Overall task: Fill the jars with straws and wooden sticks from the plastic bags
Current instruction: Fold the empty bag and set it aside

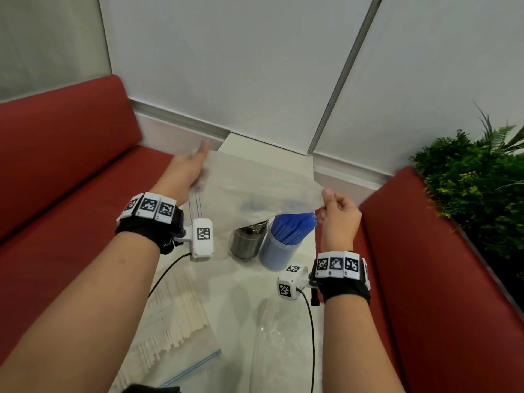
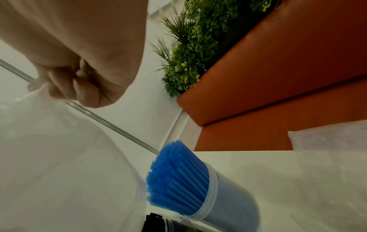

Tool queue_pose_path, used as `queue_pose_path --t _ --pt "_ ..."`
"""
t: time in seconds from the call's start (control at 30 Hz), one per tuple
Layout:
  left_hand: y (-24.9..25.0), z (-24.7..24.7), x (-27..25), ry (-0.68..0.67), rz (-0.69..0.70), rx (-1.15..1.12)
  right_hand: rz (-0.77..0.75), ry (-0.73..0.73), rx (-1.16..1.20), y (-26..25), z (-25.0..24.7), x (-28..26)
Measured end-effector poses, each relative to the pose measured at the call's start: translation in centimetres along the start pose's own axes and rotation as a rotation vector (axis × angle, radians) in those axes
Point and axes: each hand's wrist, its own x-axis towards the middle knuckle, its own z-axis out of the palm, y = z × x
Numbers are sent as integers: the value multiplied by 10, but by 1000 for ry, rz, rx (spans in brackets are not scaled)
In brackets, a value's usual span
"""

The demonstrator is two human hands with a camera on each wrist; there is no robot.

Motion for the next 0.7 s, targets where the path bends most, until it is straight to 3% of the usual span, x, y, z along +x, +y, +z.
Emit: queue_pose_path --t 0.13,0.2,0.23,0.33,0.43,0.57,0.7 --pt "-8 -11 -5 -643 -141 -155 5 99 76 -9 -1 10" --pt "-13 -11 -11 -828 -101 22 -3 137 34 -14 -3 13" --pt "-13 -8 -13 -854 -67 107 -17 174 -30 -16 -4 14" --pt "-4 0 -14 -698 4 71 -143 333 -250 -21 -9 11" --pt "13 8 -15 -478 177 77 -277 401 -260 -21 -11 0" --pt "29 20 -20 -120 548 368 -316 295 -360 -17 -11 -11" --pt "32 33 -29 -38 647 315 -244 153 -389 -14 -20 -17"
